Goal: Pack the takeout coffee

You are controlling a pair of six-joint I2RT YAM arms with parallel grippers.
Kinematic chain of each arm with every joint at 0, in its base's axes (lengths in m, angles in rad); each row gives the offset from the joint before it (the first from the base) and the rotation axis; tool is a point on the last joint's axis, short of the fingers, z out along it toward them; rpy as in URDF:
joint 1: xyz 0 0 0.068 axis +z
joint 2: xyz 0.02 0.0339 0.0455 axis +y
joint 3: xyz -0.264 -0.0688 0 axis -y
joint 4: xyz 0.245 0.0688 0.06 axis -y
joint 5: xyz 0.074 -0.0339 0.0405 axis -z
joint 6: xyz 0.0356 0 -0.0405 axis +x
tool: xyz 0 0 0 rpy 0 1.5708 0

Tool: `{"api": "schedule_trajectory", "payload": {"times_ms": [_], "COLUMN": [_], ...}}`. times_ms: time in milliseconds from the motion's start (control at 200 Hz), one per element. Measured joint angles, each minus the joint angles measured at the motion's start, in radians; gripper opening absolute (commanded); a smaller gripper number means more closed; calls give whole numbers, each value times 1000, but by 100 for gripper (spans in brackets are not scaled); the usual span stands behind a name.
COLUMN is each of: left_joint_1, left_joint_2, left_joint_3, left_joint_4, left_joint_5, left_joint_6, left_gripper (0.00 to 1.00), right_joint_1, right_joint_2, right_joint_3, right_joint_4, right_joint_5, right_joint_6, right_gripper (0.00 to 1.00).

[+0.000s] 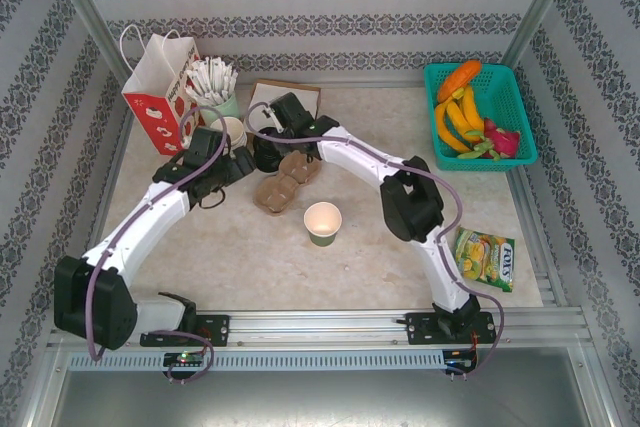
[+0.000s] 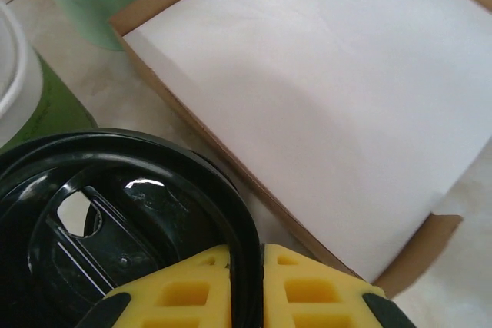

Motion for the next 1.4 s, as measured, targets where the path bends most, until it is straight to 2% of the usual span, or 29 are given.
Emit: {"api": "schedule_trajectory", "payload": {"times_ms": [170,340,490,984,1094,1234,1399], "left_joint_1": [19,36,37,59,59,59,59], "left_joint_2": [39,79,116,152,183,205,215], "left_joint_3": [124,233,282,316,330,340,344], "left_joint_4": [-20,-90,-143,-140,-141,-140,-141], "left_joint_5": [109,171,202,287,296,307,338], "left_joint_6": [169,316,423,582,599,615,629], "left_gripper": [93,83,70,57,45,35,17], "right_joint_1": [18,21,25,43,55,72,73], "right_joint_2": [-106,-179,-202,-275,-278,-278,-278], "right_joint_3": [-118,-174,-182,-181,-174,-155,-131], "right_joint_4": [61,89,90,11,-9,-41,-69], "right_joint_5": [13,13,12,-22,-22,-21,-21], "right_joint_6": [-44,-69,-73,-57,-53,-54,-54], "right_gripper": [14,14,14,13,13,13,12]}}
